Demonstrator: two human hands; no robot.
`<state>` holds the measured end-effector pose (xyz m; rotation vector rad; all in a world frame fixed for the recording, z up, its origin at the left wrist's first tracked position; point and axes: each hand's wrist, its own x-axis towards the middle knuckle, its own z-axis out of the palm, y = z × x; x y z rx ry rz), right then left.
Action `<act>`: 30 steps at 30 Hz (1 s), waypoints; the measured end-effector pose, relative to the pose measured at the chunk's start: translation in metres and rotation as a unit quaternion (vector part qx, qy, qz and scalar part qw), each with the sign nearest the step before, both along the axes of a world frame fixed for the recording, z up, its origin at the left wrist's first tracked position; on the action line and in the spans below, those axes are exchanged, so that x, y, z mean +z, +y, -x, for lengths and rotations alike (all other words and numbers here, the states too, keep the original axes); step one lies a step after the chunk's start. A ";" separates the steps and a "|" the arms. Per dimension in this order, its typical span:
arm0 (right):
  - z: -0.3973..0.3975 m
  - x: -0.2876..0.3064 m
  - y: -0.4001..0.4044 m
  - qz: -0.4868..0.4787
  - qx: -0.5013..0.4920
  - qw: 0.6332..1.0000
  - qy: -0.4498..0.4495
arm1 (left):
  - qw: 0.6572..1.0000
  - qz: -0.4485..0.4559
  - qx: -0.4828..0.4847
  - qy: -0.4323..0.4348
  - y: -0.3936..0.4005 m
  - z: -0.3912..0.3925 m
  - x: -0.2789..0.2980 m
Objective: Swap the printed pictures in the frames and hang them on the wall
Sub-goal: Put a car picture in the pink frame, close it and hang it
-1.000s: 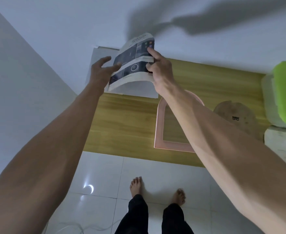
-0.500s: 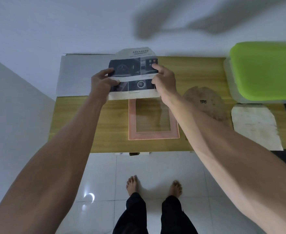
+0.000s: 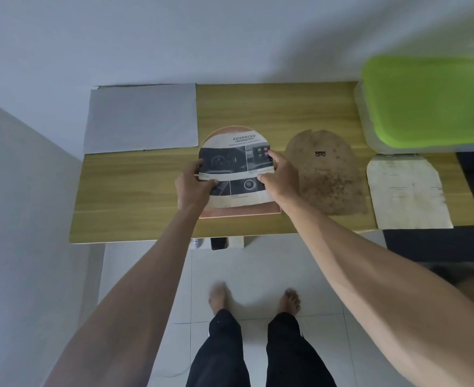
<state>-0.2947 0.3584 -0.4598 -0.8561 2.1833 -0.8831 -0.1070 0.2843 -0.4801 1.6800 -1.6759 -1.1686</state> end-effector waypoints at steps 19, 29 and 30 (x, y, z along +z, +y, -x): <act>-0.010 -0.011 0.005 -0.113 0.056 0.972 0.196 | 0.986 0.064 -0.061 -0.138 0.005 -0.004 0.003; 0.045 0.013 0.015 -0.059 -0.053 0.987 0.140 | 0.982 0.106 -0.109 -0.112 0.026 0.076 0.035; 0.058 0.016 0.019 -0.060 -0.067 0.986 0.138 | 0.980 0.098 -0.126 -0.115 0.032 0.094 0.039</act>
